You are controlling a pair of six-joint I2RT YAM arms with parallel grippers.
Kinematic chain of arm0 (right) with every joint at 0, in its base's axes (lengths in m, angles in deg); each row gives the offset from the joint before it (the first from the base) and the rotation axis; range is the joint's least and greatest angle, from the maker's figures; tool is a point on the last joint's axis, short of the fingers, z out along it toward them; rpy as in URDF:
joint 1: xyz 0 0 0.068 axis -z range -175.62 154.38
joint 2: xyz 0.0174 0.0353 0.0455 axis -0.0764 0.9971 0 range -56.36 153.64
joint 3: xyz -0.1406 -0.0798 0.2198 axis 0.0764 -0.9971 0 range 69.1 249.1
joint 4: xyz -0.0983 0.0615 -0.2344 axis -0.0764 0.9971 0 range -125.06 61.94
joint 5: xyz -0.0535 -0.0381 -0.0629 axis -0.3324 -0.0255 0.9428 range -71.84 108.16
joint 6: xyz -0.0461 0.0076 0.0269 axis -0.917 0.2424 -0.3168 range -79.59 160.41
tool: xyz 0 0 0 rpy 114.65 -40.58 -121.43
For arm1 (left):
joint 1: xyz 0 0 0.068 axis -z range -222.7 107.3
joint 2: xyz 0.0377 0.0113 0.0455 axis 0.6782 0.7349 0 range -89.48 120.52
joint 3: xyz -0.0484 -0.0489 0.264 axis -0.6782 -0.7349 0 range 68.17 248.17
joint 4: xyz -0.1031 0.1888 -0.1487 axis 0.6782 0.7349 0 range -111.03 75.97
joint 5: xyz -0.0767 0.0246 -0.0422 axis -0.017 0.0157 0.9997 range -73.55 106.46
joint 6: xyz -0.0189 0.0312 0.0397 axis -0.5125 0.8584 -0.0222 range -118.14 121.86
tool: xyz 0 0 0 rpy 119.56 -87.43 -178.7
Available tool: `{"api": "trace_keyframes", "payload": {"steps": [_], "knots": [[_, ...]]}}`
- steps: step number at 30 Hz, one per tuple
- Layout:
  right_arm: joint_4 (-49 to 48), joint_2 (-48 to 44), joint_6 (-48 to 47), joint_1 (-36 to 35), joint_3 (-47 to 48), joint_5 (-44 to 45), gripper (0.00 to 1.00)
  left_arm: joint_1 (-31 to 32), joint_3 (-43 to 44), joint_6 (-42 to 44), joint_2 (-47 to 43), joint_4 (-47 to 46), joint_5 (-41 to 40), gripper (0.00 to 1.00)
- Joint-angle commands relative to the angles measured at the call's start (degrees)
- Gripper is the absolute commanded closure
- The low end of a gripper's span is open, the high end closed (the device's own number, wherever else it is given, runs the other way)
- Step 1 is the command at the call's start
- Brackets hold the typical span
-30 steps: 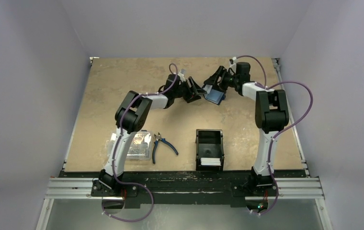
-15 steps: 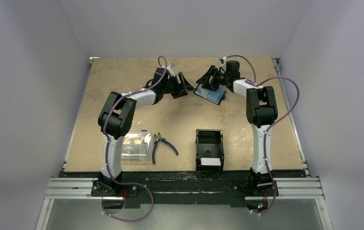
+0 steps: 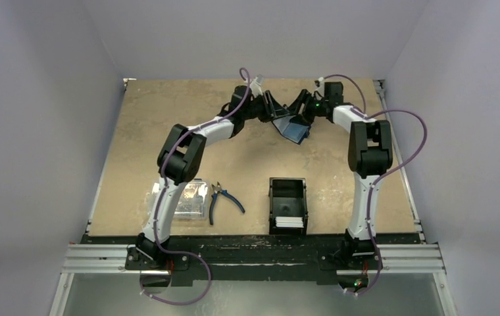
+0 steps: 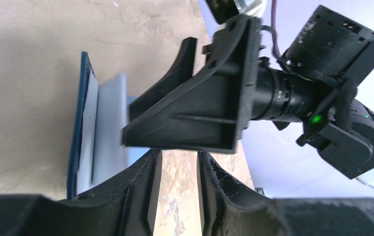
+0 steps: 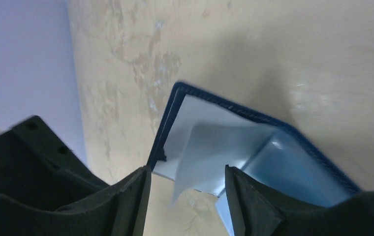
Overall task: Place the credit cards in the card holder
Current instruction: Open the card holder at the center of the board.
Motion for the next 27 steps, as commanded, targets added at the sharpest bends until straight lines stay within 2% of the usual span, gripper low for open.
{"api": "trace_keyframes", "payload": {"steps": [1, 5, 9, 14, 22, 27], "knots": [[-3.2, -6.4, 1.2, 3.0, -2.3, -4.3, 0.36, 1.6, 5.8, -1.5, 4.5, -1.6, -0.1, 0.67], [-2.9, -8.7, 0.3, 4.0, -6.0, -2.7, 0.4, 1.6, 7.1, -2.0, 7.4, -0.2, -1.1, 0.72], [-1.1, -9.6, -2.7, 4.1, -8.1, -0.7, 0.47, 1.7, 5.4, -1.5, 7.3, -0.4, -1.2, 0.73], [-1.2, -13.1, -3.9, 4.7, -12.5, 4.2, 0.36, 1.7, 5.0, 2.3, 5.7, 4.1, -2.4, 0.71], [-1.2, -15.0, -5.7, 4.8, -17.1, 6.6, 0.34, 1.3, 4.5, 3.0, 6.5, 6.5, -2.6, 0.71], [-3.5, -14.0, -5.3, 4.8, -18.3, 5.0, 0.35, 1.2, 4.8, 3.0, 6.5, 6.6, -2.6, 0.71]]}}
